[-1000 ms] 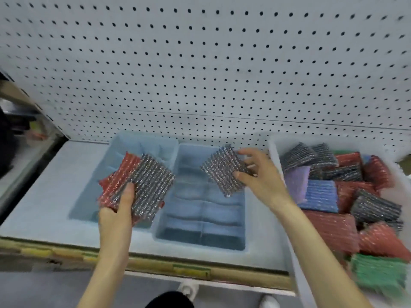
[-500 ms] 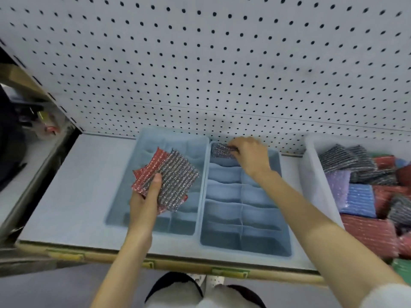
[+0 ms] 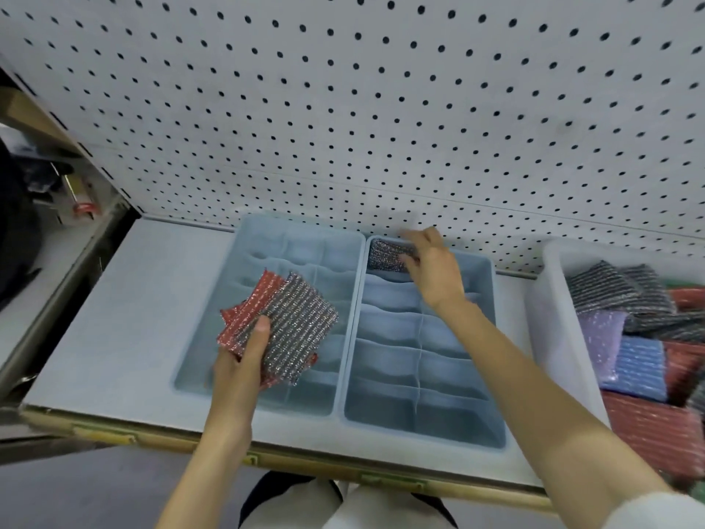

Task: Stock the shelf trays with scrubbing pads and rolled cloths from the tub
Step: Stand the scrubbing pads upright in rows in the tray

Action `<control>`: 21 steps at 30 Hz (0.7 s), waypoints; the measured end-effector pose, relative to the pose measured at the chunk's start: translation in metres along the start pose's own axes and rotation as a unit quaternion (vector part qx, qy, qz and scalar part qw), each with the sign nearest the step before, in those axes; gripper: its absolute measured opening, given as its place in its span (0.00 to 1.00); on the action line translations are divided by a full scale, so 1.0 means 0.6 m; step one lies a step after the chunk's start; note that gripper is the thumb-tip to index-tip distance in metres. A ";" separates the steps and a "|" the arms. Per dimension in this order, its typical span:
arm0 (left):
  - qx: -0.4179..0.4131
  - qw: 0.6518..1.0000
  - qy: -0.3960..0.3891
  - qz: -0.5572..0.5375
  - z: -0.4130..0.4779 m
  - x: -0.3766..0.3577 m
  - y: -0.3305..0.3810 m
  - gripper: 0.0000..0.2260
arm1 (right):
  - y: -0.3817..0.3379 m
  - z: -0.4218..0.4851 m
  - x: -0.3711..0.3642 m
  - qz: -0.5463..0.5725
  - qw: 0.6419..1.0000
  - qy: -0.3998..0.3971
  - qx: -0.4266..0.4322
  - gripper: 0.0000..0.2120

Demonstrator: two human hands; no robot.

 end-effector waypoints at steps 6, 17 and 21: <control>-0.011 0.992 -0.096 0.076 -0.015 -0.073 -0.003 0.17 | -0.137 -0.102 0.079 0.438 0.888 -0.042 -0.133 0.09; 0.027 0.984 -0.146 0.096 -0.020 -0.104 -0.006 0.27 | -0.148 -0.147 0.100 0.489 0.863 -0.056 -0.115 0.17; 0.089 0.986 -0.139 0.024 -0.025 -0.108 -0.010 0.19 | -0.153 -0.158 0.100 0.370 0.925 -0.017 -0.087 0.17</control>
Point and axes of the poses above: each hand's wrist, its own z-axis towards the middle knuckle, its own x-axis out of the back of the hand, y = z × x, the point moved 2 cm from there along z, towards the middle knuckle, and after that the axes turned 12 degrees about x, right-handed, at the moved point
